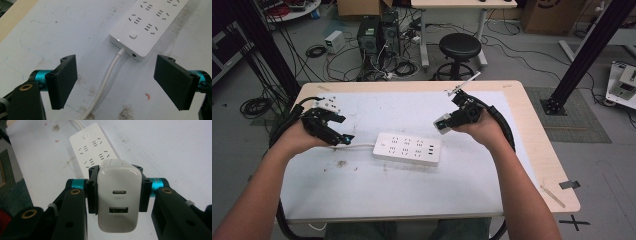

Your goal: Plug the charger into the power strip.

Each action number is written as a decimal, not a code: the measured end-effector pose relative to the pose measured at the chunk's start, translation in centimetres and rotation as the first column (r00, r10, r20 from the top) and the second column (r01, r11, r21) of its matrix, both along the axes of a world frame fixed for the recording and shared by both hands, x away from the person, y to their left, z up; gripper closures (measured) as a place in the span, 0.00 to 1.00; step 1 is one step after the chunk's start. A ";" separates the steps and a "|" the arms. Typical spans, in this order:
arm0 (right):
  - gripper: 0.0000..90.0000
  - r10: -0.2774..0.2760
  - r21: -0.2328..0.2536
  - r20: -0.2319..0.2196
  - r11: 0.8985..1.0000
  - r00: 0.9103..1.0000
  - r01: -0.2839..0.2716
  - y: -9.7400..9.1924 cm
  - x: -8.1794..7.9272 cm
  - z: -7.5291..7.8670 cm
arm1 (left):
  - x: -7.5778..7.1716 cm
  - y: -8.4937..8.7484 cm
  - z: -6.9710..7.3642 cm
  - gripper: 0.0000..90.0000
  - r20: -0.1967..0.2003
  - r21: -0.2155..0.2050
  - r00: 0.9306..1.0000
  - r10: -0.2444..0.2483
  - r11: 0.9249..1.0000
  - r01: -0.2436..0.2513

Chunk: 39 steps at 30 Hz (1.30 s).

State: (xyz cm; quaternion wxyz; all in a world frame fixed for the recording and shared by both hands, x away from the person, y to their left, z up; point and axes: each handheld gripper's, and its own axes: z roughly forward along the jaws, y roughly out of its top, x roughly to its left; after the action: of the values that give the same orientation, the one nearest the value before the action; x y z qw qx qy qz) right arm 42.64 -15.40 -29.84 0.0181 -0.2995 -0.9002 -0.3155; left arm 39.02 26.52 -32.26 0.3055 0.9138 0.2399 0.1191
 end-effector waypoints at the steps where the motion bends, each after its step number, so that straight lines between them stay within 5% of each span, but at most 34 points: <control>1: 0.70 0.030 -0.032 0.006 0.999 1.000 -0.030 0.7 0.5 0.0 | 0.0 0.0 0.0 0.21 -0.001 -0.006 1.000 0.003 1.000 -0.003; 5: 0.70 0.074 -0.078 0.003 0.994 0.997 -0.073 1.9 1.2 -0.2 | 0.0 0.0 -0.1 0.21 -0.009 -0.003 1.000 -0.007 1.000 0.007; 10: 0.70 0.163 -0.173 -0.018 0.971 0.986 -0.164 4.1 1.9 -1.0 | 0.2 0.0 -0.6 0.21 -0.019 -0.001 1.000 -0.009 1.000 0.009; 13: 0.70 0.180 -0.184 -0.021 0.966 0.983 -0.181 4.6 2.1 -1.2 | 0.3 0.1 -0.8 0.21 -0.020 0.003 1.000 -0.012 1.000 0.012; 15: 0.70 0.242 -0.239 -0.048 0.939 0.969 -0.246 6.2 2.7 -2.1 | 0.3 0.0 -1.0 0.21 -0.018 0.002 1.000 -0.010 1.000 0.010; 21: 0.70 0.312 -0.300 -0.077 0.898 0.947 -0.320 8.1 3.3 -3.2 | 0.4 0.1 -1.2 0.21 -0.021 0.003 1.000 -0.012 1.000 0.012; 25: 0.70 0.324 -0.318 -0.074 0.889 0.943 -0.330 8.6 3.4 -3.5 | 0.4 0.1 -1.3 0.21 -0.026 0.009 1.000 -0.013 1.000 0.013; 26: 0.70 0.345 -0.332 -0.077 0.876 0.935 -0.350 9.0 3.4 -3.9 | 0.4 0.1 -1.3 0.21 -0.026 0.009 1.000 -0.013 1.000 0.013; 27: 0.70 0.345 -0.332 -0.077 0.876 0.935 -0.350 9.0 3.4 -3.9 | 0.5 0.2 -1.6 0.21 -0.039 0.022 0.999 -0.006 1.000 0.007; 28: 0.70 0.362 -0.351 -0.075 0.863 0.929 -0.364 9.4 3.4 -4.3 | 0.6 0.3 -1.6 0.21 -0.042 0.030 0.999 -0.003 1.000 0.004; 30: 0.70 0.372 -0.359 -0.081 0.855 0.925 -0.375 9.6 3.5 -4.5 | 0.7 0.4 -1.8 0.21 -0.043 0.032 0.999 0.006 0.999 -0.005; 39: 0.70 0.376 -0.402 -0.095 0.833 0.922 -0.381 10.3 3.6 -5.5 | 0.7 0.6 -2.1 0.21 -0.046 0.036 0.999 0.002 0.999 -0.001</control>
State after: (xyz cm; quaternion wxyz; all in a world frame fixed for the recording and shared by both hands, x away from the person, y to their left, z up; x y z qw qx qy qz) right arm 46.28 -5.08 -35.38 0.0216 -0.1144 -0.9875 -0.1065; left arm 39.71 27.16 -34.32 0.2832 0.9214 0.2454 0.1025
